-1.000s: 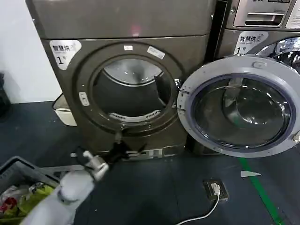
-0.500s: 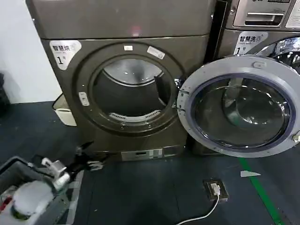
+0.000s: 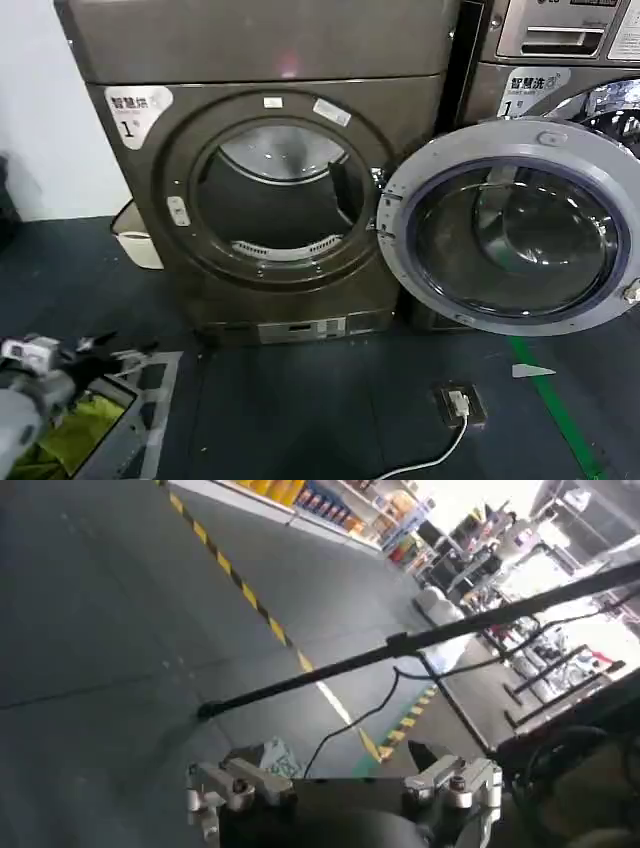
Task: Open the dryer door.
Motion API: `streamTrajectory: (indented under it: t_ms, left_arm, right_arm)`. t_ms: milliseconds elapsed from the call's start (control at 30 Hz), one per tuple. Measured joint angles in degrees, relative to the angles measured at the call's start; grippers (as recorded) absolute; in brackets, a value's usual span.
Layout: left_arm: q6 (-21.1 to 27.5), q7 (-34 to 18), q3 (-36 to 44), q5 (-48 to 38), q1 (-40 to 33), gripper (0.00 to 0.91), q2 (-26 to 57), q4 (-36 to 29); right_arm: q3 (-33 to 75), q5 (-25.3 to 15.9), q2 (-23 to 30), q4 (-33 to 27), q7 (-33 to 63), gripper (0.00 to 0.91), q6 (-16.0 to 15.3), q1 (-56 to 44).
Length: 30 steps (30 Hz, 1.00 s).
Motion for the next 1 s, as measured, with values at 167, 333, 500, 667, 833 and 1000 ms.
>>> streamTrajectory:
  t_ms: [167,333,500,667,833,1000]
  left_arm:
    - [1.02,-3.57,-4.36,-2.24,2.48,0.907,0.0,0.41]
    - [1.0,-8.53,-6.82,-5.85,6.01,0.907,0.98,1.2]
    - [1.0,-19.85,-7.16,-18.06,11.68,0.907,4.21,2.99]
    - [0.99,-32.07,-6.01,-31.88,16.8,0.907,8.19,1.78]
    - [0.97,-37.97,-5.67,-39.98,19.03,0.907,10.88,0.82]
    - [0.94,-40.27,-5.72,-45.06,19.24,0.907,12.49,1.69]
  right_arm:
    - [-0.01,0.51,0.47,0.55,-0.28,0.907,0.01,0.47]
    - [-0.22,1.02,0.82,0.37,-0.38,0.907,0.26,0.55]
    - [-0.8,1.61,0.45,-0.31,-0.37,0.907,0.73,0.77]
    - [-1.05,2.67,0.02,-0.58,-0.41,0.907,1.08,0.94]
    - [-1.0,3.2,-0.11,-1.28,-0.47,0.907,1.21,0.89]
    - [-0.93,3.28,0.33,-1.69,-0.93,0.907,2.06,0.97]
